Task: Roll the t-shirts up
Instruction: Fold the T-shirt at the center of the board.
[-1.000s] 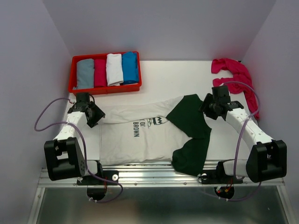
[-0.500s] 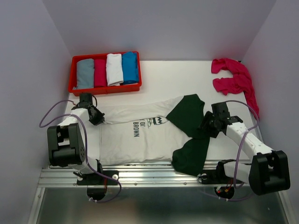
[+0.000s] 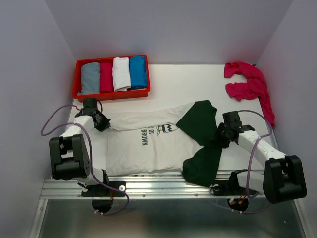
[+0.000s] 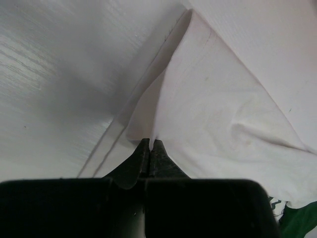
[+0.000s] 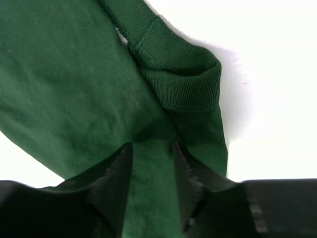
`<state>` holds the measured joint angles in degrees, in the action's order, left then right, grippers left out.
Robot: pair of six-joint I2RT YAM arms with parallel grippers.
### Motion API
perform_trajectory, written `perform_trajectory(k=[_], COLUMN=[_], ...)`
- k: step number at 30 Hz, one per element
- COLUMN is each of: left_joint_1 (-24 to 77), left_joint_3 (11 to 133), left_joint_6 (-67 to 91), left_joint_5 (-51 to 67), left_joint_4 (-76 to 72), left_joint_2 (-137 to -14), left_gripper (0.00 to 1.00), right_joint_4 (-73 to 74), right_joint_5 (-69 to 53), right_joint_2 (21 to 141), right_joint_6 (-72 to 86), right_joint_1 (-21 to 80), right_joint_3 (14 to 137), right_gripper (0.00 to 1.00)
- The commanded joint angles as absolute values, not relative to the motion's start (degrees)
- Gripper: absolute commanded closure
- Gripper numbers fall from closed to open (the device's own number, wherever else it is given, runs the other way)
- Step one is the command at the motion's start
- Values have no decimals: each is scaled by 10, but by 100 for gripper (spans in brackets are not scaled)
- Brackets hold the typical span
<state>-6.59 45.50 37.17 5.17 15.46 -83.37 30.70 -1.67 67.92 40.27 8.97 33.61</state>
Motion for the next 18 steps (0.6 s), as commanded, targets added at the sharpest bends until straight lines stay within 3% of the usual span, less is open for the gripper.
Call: perform_trajectory(k=[1,6,7,10,11,13,18], left_joint_1=[-67,-66,-66,-66,-66,-66,-66], left_joint_3=[473,472,471,470,470,470,475], left_joint_6=[368,367,367,366,365,365,363], left_joint_5=[49,54,54,54,54,53,54], left_joint_4=[156,152,151,150,151,151,154], left_joint_2=[-809,-811,-812,-811,-811,-810,-810], left_gripper=[100,100,100,100,100,100,100], right_joint_4=[272,272,267,264,265,275,305], right_joint_5=[-3,-3,-3,-3,-3,14,24], right_joint_2=[684,687,689,693,693,685,655], right_joint_6=[400,397,398,399,400,400,395], right_joint_1=[86,86,86,86,86,86,86], right_joint_3=[329,327,326,326,328,336,365], right_gripper=[59,52,55,78,91,99,99])
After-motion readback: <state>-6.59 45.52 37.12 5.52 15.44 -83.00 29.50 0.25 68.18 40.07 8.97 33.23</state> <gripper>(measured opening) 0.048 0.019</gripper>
